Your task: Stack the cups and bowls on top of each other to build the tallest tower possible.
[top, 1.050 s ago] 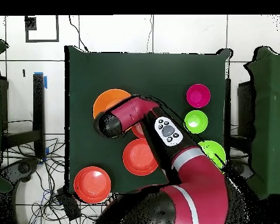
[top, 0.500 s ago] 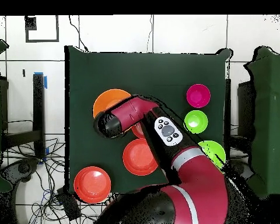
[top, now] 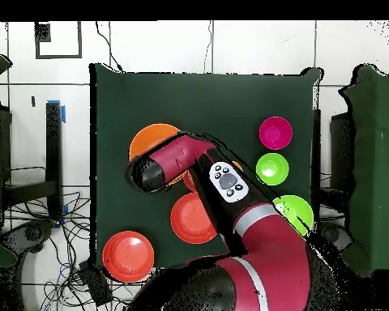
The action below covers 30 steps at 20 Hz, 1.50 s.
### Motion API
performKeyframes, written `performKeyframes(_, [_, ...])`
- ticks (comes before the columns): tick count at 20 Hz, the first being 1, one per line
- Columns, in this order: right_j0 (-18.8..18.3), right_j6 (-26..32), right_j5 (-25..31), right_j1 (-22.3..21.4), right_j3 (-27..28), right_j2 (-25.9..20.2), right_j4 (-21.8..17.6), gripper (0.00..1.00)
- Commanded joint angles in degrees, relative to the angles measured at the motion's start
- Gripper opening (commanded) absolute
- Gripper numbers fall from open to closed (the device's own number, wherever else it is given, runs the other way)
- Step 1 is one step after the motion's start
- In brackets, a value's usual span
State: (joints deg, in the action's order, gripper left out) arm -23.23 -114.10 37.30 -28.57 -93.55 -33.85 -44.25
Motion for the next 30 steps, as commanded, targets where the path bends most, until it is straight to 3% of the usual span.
performKeyframes(1, [2.4, 6.7, 1.1, 3.8, -1.0, -1.7, 0.0, 0.0])
performKeyframes(6, [2.5, 6.7, 0.9, 3.6, -1.0, -1.6, 0.0, 0.0])
performKeyframes(14, [3.8, 10.5, 1.9, 3.5, 3.5, -0.1, -4.2, 0.0])
performKeyframes(22, [4.0, 11.2, 3.1, 4.1, 5.3, 0.0, -3.6, 0.0])
performKeyframes(30, [4.2, 15.4, 7.2, 5.8, 11.0, -0.2, -3.3, 0.0])
